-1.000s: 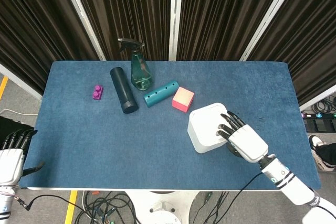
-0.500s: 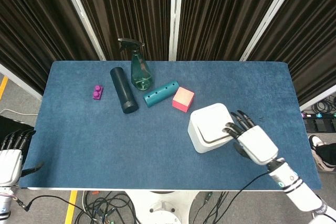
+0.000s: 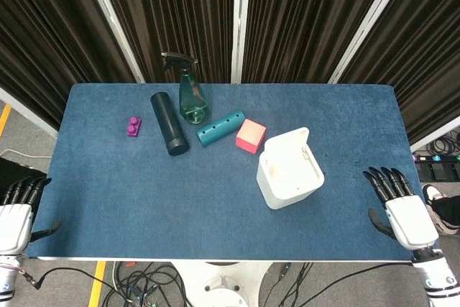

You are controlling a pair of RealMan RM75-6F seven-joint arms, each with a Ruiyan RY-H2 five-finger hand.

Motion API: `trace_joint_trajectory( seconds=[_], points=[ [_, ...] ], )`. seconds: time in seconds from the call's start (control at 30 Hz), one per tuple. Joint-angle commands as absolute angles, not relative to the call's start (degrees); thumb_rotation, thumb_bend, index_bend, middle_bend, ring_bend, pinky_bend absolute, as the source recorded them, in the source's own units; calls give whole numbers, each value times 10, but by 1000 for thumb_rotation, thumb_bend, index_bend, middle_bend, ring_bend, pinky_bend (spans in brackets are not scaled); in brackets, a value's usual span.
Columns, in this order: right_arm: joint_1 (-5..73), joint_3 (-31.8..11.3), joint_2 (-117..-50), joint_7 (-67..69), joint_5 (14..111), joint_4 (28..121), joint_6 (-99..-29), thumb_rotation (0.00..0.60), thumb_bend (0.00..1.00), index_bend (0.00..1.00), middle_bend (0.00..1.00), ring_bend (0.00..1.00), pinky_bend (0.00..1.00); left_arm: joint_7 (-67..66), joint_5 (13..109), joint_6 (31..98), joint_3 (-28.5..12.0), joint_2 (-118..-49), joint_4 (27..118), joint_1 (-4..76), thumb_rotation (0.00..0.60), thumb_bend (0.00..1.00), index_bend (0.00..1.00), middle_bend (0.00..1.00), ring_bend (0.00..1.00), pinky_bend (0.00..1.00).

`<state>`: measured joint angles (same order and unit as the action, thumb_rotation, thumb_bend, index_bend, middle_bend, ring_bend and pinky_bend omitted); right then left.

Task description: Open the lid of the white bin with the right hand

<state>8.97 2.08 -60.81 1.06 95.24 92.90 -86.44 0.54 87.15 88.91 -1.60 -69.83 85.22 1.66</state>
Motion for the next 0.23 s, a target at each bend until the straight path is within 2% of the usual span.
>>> trace_joint_trajectory(
  seconds=[0.03, 0.23],
  points=[
    [68, 30, -621, 24, 959, 912, -891, 600, 357, 0, 49, 0, 0, 4, 873, 892, -15, -698, 856, 15, 600, 0, 154, 136, 81, 118],
    [45, 33, -627, 32, 967, 903, -922, 600, 357, 0, 61, 0, 0, 4, 869, 892, -15, -700, 855, 13, 600, 0, 155, 136, 82, 118]
  ],
)
